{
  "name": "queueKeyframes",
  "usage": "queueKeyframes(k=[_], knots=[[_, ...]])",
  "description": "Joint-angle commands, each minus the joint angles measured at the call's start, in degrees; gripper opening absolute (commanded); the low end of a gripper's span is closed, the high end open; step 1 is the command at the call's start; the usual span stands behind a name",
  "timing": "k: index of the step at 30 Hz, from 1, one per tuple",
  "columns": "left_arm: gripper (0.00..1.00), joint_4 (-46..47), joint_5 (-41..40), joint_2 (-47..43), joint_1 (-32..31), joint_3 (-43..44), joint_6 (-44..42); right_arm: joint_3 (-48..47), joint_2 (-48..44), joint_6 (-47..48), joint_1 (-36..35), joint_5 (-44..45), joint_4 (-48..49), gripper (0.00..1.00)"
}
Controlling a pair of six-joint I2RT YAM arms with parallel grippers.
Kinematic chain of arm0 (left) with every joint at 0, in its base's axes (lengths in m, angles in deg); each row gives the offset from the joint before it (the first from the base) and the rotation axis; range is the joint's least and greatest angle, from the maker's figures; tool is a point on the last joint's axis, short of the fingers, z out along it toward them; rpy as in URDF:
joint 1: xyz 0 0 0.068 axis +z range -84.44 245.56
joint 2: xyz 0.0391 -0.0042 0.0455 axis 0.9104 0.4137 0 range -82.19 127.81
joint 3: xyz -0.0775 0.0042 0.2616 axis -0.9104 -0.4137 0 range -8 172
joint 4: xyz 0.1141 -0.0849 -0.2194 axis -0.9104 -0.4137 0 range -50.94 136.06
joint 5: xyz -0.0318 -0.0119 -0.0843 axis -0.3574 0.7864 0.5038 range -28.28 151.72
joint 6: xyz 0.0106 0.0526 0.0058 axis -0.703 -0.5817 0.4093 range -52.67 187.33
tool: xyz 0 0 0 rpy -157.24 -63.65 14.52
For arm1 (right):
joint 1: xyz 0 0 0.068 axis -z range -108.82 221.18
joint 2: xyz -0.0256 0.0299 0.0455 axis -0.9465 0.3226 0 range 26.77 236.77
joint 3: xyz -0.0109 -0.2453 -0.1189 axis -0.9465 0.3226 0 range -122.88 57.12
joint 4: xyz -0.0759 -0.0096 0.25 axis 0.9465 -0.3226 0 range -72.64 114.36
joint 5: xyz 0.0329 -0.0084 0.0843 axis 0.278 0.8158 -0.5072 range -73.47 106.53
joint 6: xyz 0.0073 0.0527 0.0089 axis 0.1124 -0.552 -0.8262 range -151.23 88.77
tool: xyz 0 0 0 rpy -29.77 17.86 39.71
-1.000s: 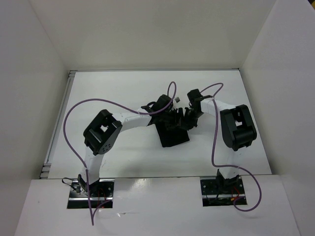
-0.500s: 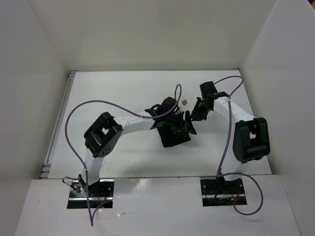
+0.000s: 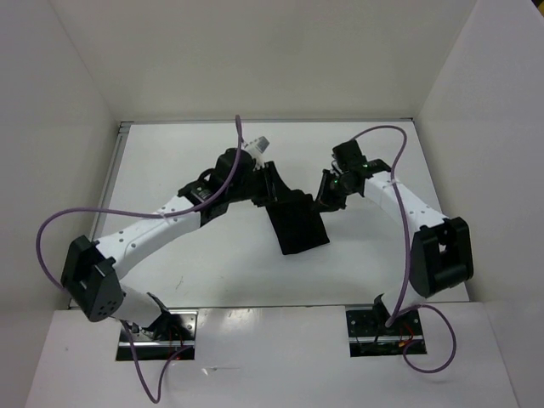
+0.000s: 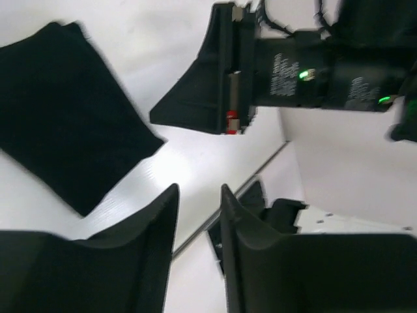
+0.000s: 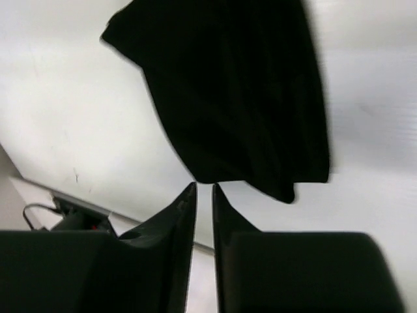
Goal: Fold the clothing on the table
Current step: Fold the skirt
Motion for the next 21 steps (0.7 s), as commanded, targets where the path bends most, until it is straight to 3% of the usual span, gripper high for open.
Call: queueKeyframes(k=[1, 3, 9, 13, 21], knots=[[0.37, -5.0, -6.0, -1.0, -0.5, -7.2, -0.9, -4.3, 3.3, 1.8, -4.9, -5.5, 1.0, 0.18], [0.3, -5.0, -6.0, -1.6, -0.5, -9.1, -0.3, -6.4, 7.5, 1.2, -7.8, -6.2, 1.5, 0.11], [0.27, -5.5, -6.0, -1.6, -0.5, -10.9, -0.3, -11.9, 17.6, 1.2, -9.9, -9.1, 4.1, 0.11], [0.26, -6.0, -6.7, -2.1, -0.5, -10.9, -0.9, -14.7, 23.5, 1.9, -7.1, -8.3, 3.6, 0.11], [0.25, -7.1, -7.2, -3.8, -0.5, -12.0, -1.4, -15.4, 28.0, 0.9, 5.7, -7.6, 8.2, 0.11]])
